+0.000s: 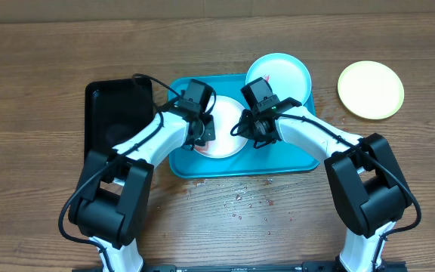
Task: Clean dirty plates on tray and stack at the side
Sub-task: 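Scrub the white plate's red smear with the sponge in the left gripper, then return the sponge to the black tray with the left gripper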
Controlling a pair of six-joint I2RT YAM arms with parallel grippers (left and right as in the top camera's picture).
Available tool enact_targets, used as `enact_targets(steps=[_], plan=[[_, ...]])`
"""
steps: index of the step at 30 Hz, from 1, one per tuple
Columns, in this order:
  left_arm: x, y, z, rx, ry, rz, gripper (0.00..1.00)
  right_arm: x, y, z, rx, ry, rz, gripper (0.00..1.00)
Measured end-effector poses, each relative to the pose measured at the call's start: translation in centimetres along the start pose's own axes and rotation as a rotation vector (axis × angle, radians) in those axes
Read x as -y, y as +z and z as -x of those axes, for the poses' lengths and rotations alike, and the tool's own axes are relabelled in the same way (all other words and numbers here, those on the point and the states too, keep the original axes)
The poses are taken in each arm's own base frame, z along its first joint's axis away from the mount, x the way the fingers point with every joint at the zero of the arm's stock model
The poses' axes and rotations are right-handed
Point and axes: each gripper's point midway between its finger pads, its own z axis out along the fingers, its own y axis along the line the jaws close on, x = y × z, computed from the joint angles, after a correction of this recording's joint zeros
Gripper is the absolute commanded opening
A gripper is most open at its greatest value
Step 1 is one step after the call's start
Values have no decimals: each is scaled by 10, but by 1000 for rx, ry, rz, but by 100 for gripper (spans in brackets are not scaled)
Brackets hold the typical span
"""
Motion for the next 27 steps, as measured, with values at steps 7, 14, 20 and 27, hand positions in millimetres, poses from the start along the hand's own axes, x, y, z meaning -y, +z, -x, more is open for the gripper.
enact_targets(steps=[7,14,20,27], plan=[[36,-1,-10,7,116,-57,4,1,-2,-1,-10,-8,-10,4],[36,1,2,49,98,-72,4,2,-2,-2,-17,-11,-15,4],[22,4,32,136,46,-73,4,2,-2,-2,-19,-11,-16,4],[-7,5,42,132,-17,-36,4,2,-3,-3,-25,-11,-20,3]])
